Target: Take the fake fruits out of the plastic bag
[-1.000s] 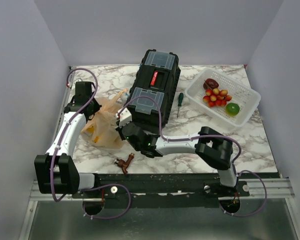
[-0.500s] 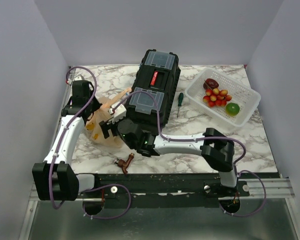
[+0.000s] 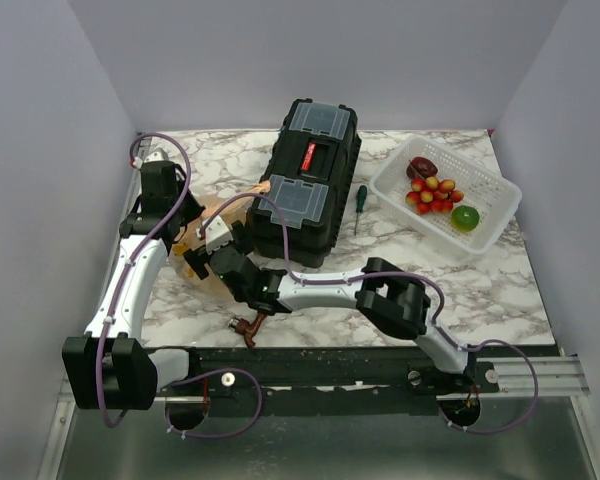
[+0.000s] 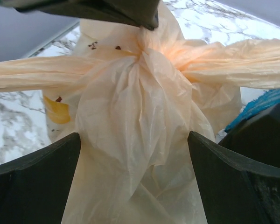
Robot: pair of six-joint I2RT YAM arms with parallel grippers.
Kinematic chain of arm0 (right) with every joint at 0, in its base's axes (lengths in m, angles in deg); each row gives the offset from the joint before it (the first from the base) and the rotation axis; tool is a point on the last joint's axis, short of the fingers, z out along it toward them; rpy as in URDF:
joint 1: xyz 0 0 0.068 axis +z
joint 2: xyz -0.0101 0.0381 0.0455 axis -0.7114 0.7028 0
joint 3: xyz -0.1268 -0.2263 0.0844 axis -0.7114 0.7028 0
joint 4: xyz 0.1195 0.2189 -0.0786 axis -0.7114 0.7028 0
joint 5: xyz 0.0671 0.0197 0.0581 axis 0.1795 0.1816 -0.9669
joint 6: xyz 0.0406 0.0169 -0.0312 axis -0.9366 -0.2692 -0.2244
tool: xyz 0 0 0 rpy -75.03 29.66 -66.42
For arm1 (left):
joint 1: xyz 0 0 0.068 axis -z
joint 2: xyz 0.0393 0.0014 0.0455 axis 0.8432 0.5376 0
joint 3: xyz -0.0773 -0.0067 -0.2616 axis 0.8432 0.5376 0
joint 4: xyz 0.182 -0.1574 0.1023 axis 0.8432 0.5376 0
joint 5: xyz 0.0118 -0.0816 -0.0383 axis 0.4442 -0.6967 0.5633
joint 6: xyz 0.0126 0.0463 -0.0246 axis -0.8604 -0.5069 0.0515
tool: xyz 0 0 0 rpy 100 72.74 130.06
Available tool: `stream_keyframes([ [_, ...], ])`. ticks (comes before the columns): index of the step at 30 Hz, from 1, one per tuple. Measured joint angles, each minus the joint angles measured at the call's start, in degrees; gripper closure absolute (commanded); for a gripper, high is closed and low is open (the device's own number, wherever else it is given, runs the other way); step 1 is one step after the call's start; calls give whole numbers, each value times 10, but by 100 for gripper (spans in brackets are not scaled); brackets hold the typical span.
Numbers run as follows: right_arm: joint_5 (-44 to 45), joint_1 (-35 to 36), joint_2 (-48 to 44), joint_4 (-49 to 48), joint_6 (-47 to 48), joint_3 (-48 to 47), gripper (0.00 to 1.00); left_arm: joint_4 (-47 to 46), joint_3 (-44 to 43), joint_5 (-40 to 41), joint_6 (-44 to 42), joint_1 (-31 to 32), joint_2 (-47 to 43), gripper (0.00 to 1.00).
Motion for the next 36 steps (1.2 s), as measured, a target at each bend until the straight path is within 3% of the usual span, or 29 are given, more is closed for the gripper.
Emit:
stream_keyframes([
  [2,19,0,11,-10,5,-1,1,0,0,-2,2,0,0,100],
  [4,37,0,21,-22,11,-9,10,0,0,-3,3,0,0,100],
  [10,76,0,29,-76,39,-17,66,0,0,-2,7,0,2,100],
  [12,84,0,29,-99,46,-14,89,0,0,-1,11,0,4,100],
  [14,90,0,28,-120,51,-4,99,1,0,4,15,0,4,100],
  [22,99,0,-4,-162,39,97,99,27,0,25,29,1,4,100],
  [30,57,0,-93,-189,-37,236,99,28,3,38,28,3,-4,100],
  [31,44,-1,-100,-186,-44,244,94,28,3,40,25,3,-5,100],
  [33,15,-1,-110,-170,-56,253,74,28,3,42,23,3,-7,100],
  [36,-20,-1,-127,-140,-70,255,53,23,4,44,18,2,-12,100],
])
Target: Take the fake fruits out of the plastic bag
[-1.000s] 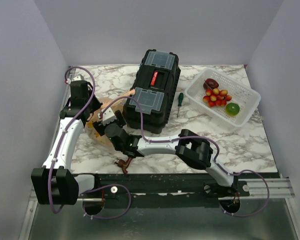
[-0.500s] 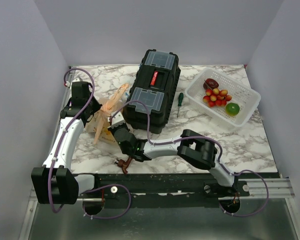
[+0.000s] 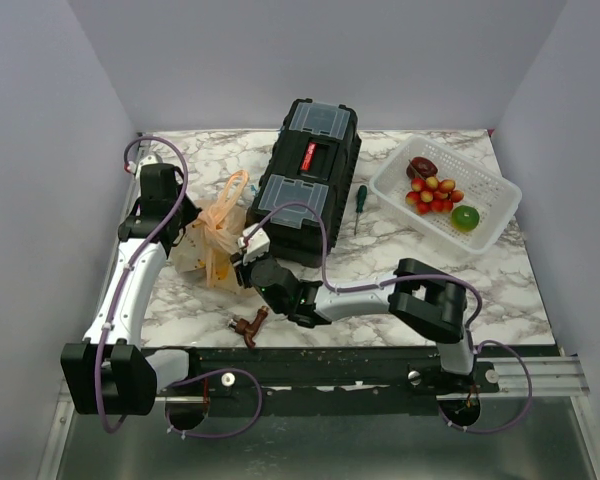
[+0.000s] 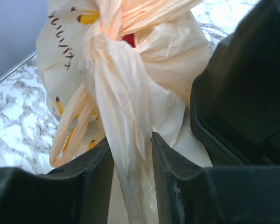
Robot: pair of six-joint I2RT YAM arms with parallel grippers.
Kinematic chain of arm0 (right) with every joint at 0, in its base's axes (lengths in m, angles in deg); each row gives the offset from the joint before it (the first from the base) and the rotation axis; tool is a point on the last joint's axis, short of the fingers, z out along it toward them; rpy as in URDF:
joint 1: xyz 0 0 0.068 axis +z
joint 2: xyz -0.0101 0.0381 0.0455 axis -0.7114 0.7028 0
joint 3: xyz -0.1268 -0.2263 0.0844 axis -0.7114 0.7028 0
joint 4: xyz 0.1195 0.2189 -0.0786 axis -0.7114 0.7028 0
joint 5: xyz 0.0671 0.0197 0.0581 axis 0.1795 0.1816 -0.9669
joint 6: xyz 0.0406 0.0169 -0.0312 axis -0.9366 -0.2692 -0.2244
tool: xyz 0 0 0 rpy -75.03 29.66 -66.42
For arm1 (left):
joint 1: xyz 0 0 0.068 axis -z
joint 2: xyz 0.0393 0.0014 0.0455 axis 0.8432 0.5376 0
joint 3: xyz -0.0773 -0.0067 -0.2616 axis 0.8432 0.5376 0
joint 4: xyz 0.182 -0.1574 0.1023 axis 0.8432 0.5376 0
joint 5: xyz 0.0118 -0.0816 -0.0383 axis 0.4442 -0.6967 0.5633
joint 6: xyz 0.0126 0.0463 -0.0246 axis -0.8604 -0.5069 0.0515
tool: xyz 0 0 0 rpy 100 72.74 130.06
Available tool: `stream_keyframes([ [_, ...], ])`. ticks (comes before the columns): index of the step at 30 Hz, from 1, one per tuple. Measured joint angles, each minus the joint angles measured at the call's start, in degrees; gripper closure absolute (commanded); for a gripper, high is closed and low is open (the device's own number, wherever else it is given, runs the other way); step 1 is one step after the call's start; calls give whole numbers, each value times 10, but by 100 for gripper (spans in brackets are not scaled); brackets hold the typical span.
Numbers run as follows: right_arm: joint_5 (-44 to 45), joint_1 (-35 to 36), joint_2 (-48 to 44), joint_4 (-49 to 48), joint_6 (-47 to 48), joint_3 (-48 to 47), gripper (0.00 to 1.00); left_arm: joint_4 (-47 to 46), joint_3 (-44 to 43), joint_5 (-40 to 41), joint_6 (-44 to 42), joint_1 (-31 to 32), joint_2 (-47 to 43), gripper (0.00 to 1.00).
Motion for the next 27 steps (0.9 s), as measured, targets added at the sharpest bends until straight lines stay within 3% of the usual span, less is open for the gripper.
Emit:
stream_keyframes([
  [3,-26,0,-21,22,-10,0,37,-7,0,-1,-3,-2,-4,100],
  [8,-50,0,-40,36,-10,-23,23,-10,0,-4,-3,-2,-5,100],
  [13,-52,0,-16,52,12,-110,16,-10,0,-19,2,-2,-5,100],
  [20,-33,-2,46,69,36,-197,18,-10,0,-24,5,-2,-5,100],
  [27,-16,-2,83,102,55,-216,43,-9,0,-24,5,-2,-4,100],
])
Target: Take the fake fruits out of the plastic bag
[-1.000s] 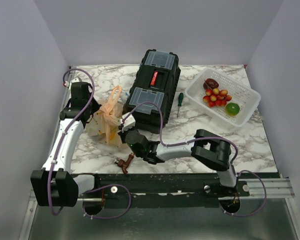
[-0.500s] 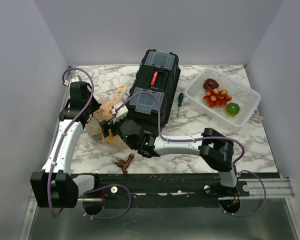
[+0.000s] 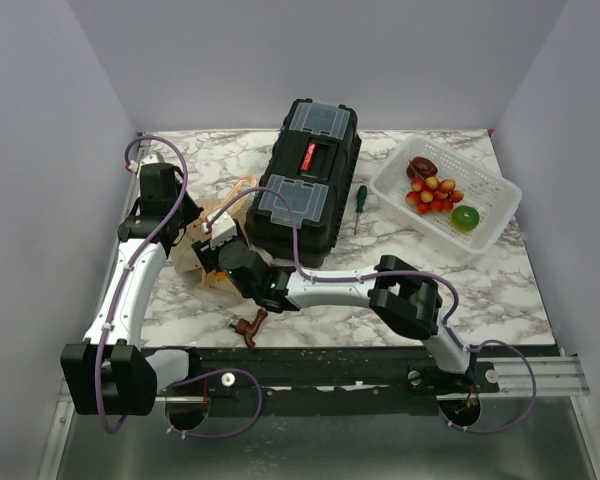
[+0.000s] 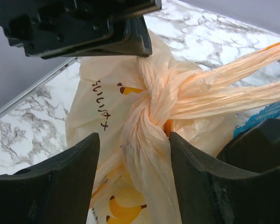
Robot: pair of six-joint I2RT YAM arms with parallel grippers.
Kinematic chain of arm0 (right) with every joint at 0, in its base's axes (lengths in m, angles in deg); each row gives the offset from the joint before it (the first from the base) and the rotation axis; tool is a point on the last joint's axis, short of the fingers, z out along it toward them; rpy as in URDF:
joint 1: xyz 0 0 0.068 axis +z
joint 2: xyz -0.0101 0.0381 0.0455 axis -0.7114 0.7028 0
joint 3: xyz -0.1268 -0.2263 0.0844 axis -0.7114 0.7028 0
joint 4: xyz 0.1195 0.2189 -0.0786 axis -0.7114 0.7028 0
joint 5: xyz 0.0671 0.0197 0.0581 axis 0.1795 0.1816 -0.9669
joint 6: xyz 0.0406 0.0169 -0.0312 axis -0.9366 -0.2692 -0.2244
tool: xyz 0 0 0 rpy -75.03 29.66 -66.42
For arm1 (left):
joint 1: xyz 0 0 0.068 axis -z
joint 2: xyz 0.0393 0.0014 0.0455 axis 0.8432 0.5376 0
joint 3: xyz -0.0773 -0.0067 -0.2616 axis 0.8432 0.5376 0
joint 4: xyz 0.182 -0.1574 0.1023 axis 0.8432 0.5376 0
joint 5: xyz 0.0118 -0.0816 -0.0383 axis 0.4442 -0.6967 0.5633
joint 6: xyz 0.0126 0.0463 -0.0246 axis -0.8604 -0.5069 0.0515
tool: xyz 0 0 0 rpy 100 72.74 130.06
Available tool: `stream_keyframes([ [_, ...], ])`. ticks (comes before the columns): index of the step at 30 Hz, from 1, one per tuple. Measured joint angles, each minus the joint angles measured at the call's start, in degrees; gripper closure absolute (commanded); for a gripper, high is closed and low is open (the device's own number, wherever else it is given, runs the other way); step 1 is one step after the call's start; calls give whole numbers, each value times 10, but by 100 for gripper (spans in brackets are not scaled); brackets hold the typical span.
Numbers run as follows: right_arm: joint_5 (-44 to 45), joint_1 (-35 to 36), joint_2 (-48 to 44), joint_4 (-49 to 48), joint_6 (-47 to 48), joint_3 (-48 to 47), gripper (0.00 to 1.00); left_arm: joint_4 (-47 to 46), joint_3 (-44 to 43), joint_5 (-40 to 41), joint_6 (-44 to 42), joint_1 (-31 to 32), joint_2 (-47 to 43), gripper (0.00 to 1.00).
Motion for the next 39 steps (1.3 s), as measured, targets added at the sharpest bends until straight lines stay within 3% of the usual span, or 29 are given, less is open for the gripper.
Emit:
stream_keyframes([
  [2,3,0,6,9,6,-5,54,1,0,0,0,0,0,100],
  [5,11,0,8,19,11,-7,81,1,0,0,0,0,1,100],
  [9,18,-1,7,23,6,-2,94,3,0,1,-1,-2,1,100],
  [20,5,-2,-109,-33,-42,195,99,14,0,1,1,-24,1,100],
  [24,1,-2,-119,-51,-50,208,99,13,0,-1,4,-27,1,98],
  [28,-5,-2,-119,-51,-56,208,99,9,0,-14,4,-28,0,53],
  [30,-11,-2,-119,-51,-59,208,99,9,0,-31,5,-28,-3,43],
  [34,-23,-2,-124,-57,-67,217,99,10,2,-94,6,-28,-20,39],
  [39,-34,-2,-140,-71,-71,240,99,8,37,-151,40,-28,-80,43],
])
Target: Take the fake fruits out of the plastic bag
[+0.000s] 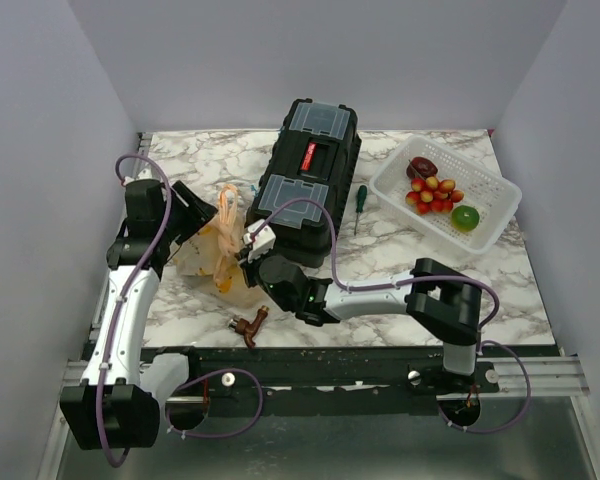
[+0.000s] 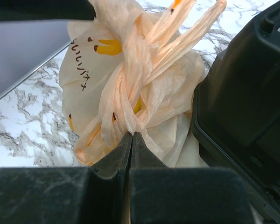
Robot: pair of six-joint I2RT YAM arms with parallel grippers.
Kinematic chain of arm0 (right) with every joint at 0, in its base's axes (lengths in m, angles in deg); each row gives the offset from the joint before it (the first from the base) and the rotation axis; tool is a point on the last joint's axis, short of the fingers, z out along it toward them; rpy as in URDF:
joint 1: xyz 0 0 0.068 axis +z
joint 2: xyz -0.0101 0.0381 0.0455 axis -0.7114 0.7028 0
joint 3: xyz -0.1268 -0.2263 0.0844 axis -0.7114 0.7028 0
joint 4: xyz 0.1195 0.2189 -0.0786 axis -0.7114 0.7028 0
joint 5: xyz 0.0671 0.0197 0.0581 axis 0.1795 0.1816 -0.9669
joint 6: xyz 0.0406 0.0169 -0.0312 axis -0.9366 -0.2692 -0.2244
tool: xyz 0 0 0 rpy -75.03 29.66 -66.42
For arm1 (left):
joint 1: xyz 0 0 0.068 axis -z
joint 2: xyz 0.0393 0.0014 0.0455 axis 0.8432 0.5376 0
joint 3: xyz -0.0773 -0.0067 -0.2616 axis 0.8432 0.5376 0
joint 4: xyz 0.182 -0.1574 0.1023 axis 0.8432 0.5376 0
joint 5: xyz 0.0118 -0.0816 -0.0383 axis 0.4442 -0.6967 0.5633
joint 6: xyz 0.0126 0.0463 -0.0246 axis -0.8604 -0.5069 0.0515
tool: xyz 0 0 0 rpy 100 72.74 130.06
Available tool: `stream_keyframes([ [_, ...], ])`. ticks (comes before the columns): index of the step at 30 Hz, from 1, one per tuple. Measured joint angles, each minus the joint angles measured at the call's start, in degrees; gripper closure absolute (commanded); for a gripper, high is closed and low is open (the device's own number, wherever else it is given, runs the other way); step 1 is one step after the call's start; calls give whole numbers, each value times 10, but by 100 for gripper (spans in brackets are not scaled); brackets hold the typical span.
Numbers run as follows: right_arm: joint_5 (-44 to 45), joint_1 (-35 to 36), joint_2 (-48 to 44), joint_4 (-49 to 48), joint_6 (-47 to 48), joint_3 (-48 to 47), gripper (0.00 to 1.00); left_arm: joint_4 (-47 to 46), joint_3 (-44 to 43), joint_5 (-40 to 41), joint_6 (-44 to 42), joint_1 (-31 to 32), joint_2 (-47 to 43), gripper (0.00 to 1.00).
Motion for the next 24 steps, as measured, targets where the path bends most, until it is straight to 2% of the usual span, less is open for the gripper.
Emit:
stream_keyframes([
  [3,-2,0,-3,-4,-1,0,99,8,25,-20,49,0,-19,43],
  [7,-6,0,-6,-8,-1,2,99,35,32,-35,94,1,8,41],
  [12,-12,0,-14,-9,-1,4,99,39,40,-37,129,9,22,50],
  [14,-15,0,-15,-8,-1,4,99,38,40,-37,136,11,23,57],
  [16,-17,0,-16,-7,-1,5,99,33,40,-37,139,12,27,59],
  [24,-20,0,-27,-12,0,35,99,31,36,-7,122,13,42,51],
])
